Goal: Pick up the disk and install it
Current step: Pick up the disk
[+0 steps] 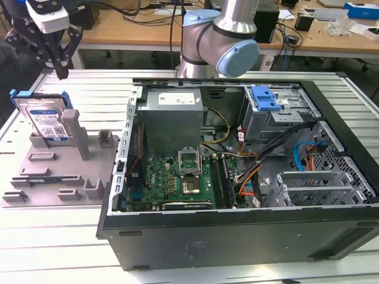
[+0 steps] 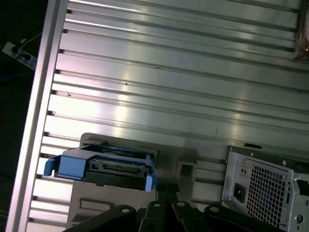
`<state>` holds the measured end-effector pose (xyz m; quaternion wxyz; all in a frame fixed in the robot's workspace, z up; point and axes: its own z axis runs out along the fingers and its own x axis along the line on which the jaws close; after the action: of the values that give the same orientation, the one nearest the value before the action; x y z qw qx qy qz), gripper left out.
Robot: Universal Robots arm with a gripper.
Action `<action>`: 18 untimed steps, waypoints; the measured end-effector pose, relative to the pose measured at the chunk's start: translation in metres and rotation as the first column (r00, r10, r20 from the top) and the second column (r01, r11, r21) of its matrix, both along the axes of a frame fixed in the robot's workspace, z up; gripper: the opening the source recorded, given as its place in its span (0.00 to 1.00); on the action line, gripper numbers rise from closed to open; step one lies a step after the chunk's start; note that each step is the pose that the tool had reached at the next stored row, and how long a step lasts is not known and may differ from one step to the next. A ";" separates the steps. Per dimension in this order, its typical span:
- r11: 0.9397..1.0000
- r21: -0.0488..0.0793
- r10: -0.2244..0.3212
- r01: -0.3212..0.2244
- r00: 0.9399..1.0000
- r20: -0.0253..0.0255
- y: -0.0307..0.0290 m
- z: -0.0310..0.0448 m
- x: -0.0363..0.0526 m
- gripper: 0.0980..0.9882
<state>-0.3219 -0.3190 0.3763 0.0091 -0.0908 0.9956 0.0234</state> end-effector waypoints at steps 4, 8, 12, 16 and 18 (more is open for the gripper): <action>0.994 0.000 0.112 -0.112 0.994 0.000 0.0000 -0.0003 0.0000 0.22; 0.983 0.000 0.183 -0.183 0.983 0.000 0.0000 -0.0004 0.0000 0.37; 0.961 0.000 0.277 -0.277 0.961 0.000 0.0000 -0.0005 0.0000 0.37; 0.916 0.000 0.400 -0.400 0.916 0.000 0.0000 -0.0007 0.0000 0.45; 0.889 0.000 0.458 -0.458 0.889 0.000 0.0000 -0.0007 0.0000 0.45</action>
<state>-0.3219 -0.3191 0.3756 0.0033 -0.3231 0.9460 0.0249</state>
